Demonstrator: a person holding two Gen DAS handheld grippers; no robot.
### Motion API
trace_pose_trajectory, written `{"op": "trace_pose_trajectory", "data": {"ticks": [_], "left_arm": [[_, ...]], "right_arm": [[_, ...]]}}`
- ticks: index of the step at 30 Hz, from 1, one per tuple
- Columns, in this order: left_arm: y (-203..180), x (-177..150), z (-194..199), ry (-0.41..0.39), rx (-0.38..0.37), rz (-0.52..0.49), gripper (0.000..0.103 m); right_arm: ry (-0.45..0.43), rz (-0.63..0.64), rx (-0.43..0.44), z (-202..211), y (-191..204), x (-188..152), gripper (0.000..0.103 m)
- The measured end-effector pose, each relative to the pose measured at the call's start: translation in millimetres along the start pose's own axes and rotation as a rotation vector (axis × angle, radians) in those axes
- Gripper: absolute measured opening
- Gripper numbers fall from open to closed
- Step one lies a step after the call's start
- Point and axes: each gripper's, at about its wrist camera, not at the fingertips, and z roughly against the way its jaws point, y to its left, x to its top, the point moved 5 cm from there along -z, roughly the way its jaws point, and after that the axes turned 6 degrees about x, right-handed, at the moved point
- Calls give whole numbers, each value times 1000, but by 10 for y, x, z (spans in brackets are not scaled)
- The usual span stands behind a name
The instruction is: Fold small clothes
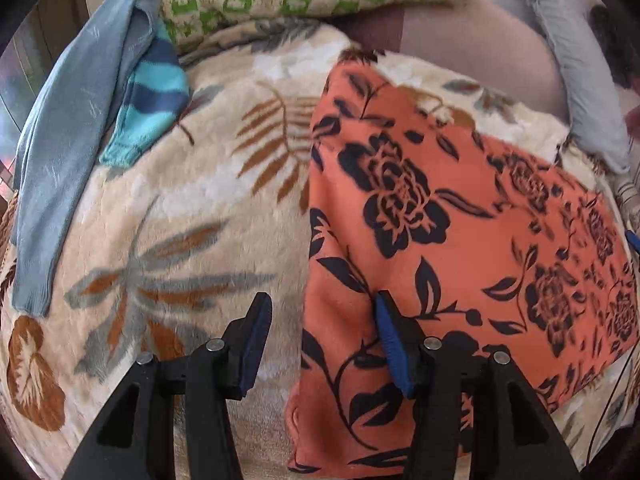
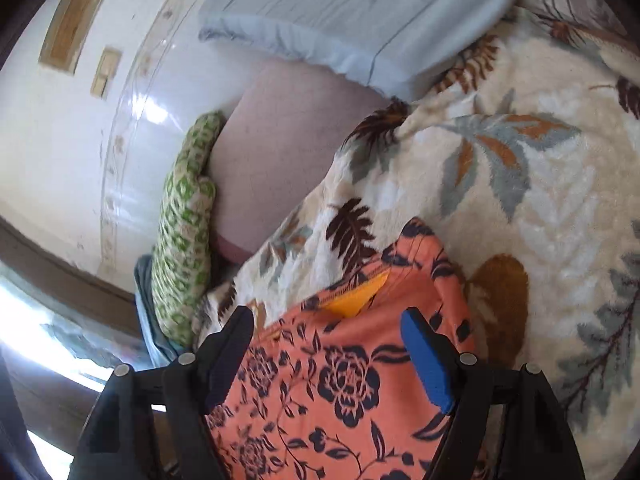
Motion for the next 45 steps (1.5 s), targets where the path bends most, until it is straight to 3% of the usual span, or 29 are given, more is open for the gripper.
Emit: {"op": "trace_pose_trajectory", "data": {"ticks": [1, 3, 7, 8, 11, 13, 15, 17, 18, 21, 24, 27, 31, 34, 38, 45], "left_arm": [[37, -13, 18, -15, -17, 30, 56], [66, -31, 46, 4, -14, 50, 56], [66, -88, 223, 10, 27, 32, 56], [84, -131, 285, 7, 26, 41, 56], [173, -286, 453, 8, 11, 77, 55], [186, -401, 536, 3, 17, 72, 55], [193, -479, 520, 9, 69, 46, 55], [223, -575, 376, 63, 146, 22, 55], [231, -623, 297, 94, 149, 18, 56], [242, -661, 391, 98, 149, 61, 55], [211, -696, 607, 67, 138, 42, 55], [252, -755, 827, 35, 16, 150, 56], [210, -876, 948, 48, -185, 358, 74], [59, -905, 915, 58, -296, 482, 77], [-19, -831, 751, 59, -316, 593, 79], [-31, -702, 423, 36, -310, 711, 79]], "right_arm": [[54, -5, -20, -74, -14, -142, 78], [182, -32, -142, -252, -231, -449, 78], [204, 127, -248, -134, -243, -686, 71], [207, 121, -251, -62, -219, -729, 72], [184, 111, -154, 166, -133, -965, 72], [180, 171, -132, 243, 4, -1155, 72], [206, 218, -109, 184, 141, -1330, 72], [287, 223, -176, 2, 66, -1524, 72], [319, 230, -230, -93, -23, -1602, 71], [294, 301, -280, -54, 82, -1674, 71], [281, 277, -194, 71, 178, -1746, 72], [279, 237, -96, 158, 265, -1780, 72], [250, 266, -3, 190, 492, -1790, 72], [284, 257, 22, 100, 519, -1831, 72], [313, 274, 29, -17, 557, -1864, 72], [285, 306, 60, -3, 670, -1769, 72]]}}
